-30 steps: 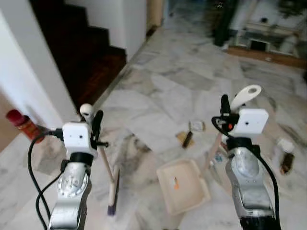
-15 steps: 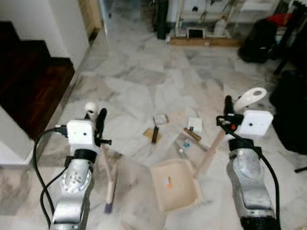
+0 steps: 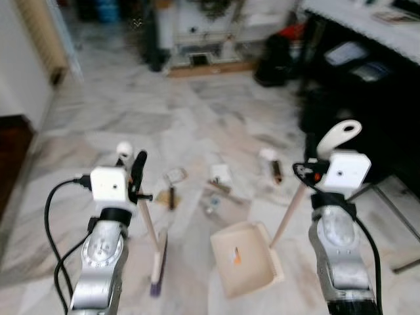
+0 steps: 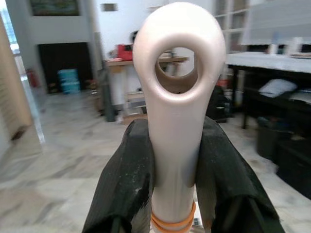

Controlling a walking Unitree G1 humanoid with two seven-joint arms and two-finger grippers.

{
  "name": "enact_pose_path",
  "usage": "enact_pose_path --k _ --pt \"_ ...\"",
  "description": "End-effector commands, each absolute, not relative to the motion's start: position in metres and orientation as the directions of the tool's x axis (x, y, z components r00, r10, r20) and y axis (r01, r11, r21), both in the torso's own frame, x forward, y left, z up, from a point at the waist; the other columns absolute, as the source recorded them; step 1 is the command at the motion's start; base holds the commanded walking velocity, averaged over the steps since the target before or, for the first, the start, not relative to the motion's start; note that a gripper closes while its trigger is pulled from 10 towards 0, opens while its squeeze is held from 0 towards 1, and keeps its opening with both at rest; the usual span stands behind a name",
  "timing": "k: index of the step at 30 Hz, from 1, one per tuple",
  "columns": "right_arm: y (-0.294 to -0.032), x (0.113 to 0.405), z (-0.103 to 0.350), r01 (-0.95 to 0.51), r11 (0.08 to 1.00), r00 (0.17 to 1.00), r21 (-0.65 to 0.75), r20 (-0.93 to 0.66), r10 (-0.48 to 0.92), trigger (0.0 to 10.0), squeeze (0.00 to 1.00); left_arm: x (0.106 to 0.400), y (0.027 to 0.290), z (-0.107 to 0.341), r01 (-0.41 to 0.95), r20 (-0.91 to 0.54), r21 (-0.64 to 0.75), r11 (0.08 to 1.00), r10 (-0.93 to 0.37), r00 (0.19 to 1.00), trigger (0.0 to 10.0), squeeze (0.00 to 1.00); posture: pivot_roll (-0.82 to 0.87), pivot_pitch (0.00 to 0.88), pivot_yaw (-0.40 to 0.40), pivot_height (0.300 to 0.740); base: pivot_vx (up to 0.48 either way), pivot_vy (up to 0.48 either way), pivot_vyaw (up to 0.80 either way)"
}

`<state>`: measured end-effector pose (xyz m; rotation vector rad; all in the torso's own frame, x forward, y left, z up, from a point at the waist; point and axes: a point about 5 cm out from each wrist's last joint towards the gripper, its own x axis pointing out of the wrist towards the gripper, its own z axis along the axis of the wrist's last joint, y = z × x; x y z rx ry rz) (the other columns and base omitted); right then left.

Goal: Sweep floor

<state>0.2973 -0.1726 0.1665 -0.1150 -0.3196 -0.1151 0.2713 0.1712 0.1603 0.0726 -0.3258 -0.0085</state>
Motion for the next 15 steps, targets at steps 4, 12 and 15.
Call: enact_pose_path --k 4,12,15 --pt "-0.1728 0.2938 0.1782 0.135 0.988 0.918 -0.080 0.384 -0.095 10.0 0.00 0.2715 0.1738 0.1679 -0.010 0.357 0.042 0.999 -0.006 0.934 10.0 0.00 -0.05 0.000 0.024 0.740 0.000 0.000 -0.39" --pt "-0.1702 0.2953 0.1834 0.121 0.989 0.913 -0.086 0.400 -0.077 10.0 0.00 0.2745 0.1731 0.1708 -0.007 0.356 0.045 0.999 -0.010 0.934 10.0 0.00 -0.05 0.016 0.024 0.740 0.000 0.000 0.00" --pt "-0.1694 0.2954 0.1840 0.117 0.989 0.914 -0.087 0.399 -0.073 10.0 0.00 0.2748 0.1747 0.1702 -0.011 0.353 0.043 0.999 -0.005 0.936 10.0 0.00 -0.05 0.032 0.022 0.740 0.085 0.000 0.00"
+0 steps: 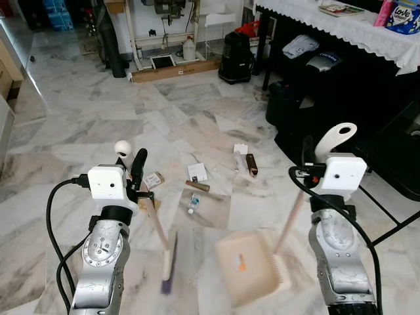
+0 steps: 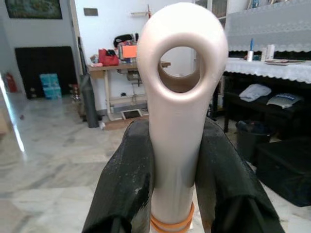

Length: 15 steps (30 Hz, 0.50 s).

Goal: Sweep floor

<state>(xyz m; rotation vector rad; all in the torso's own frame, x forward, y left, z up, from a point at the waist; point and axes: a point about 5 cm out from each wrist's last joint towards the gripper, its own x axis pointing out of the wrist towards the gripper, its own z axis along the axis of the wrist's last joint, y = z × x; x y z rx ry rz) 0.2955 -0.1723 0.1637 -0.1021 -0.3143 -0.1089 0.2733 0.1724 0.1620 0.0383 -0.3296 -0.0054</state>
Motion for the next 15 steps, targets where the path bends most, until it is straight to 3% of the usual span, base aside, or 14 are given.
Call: enact_pose_path --k 1,15 --pt "-0.1690 0.2957 0.1839 0.117 0.989 0.916 -0.090 0.394 -0.072 10.0 0.00 0.2745 0.1755 0.1701 -0.013 0.352 0.043 0.999 -0.003 0.936 10.0 0.00 -0.05 0.039 0.019 0.740 0.266 0.000 0.00" --pt "-0.1635 0.2998 0.1890 0.086 0.990 0.916 -0.110 0.400 -0.035 10.0 0.00 0.2765 0.1774 0.1722 -0.031 0.358 0.038 0.999 0.015 0.934 10.0 0.00 -0.06 0.076 0.011 0.740 0.278 0.000 0.03"
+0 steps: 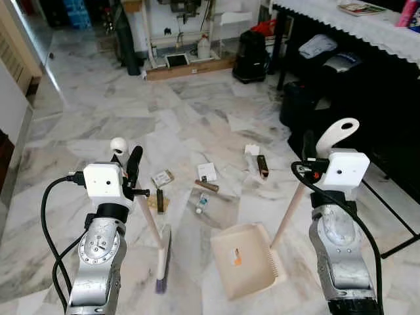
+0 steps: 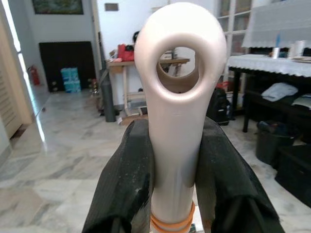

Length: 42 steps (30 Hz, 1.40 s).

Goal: Sweep floor

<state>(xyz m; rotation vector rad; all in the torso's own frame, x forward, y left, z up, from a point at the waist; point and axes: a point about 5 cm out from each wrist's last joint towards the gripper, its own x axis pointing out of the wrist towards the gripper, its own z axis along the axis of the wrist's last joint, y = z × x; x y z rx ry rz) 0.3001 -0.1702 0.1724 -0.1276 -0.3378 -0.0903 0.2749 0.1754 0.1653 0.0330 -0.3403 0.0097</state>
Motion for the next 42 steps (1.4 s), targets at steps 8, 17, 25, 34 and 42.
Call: enact_pose_path --k 8,17,25,34,42 --pt "-0.161 0.300 0.190 0.067 0.992 0.912 -0.103 0.410 -0.019 10.0 0.00 0.277 0.179 0.173 -0.037 0.358 0.037 0.999 0.021 0.933 10.0 0.00 -0.06 0.089 0.013 0.740 0.309 0.000 0.46" --pt "-0.157 0.301 0.190 0.049 0.993 0.913 -0.103 0.407 -0.003 10.0 0.00 0.278 0.180 0.173 -0.042 0.361 0.040 0.998 0.025 0.932 10.0 0.00 -0.05 0.094 0.014 0.740 0.322 0.000 0.00" --pt "-0.156 0.302 0.190 0.043 0.994 0.915 -0.098 0.404 0.000 10.0 0.00 0.278 0.182 0.175 -0.046 0.363 0.045 0.998 0.026 0.931 10.0 0.00 -0.05 0.098 0.017 0.740 0.324 0.000 0.00" --pt "-0.151 0.300 0.191 0.021 0.995 0.910 -0.101 0.415 0.022 10.0 0.00 0.278 0.181 0.175 -0.045 0.363 0.044 0.998 0.026 0.932 10.0 0.00 -0.04 0.094 0.015 0.740 0.323 0.000 0.26" --pt "-0.151 0.300 0.191 0.012 0.995 0.908 -0.094 0.417 0.029 10.0 0.00 0.277 0.180 0.175 -0.041 0.365 0.041 0.998 0.023 0.931 10.0 0.00 -0.05 0.083 0.015 0.740 0.324 0.000 0.00"
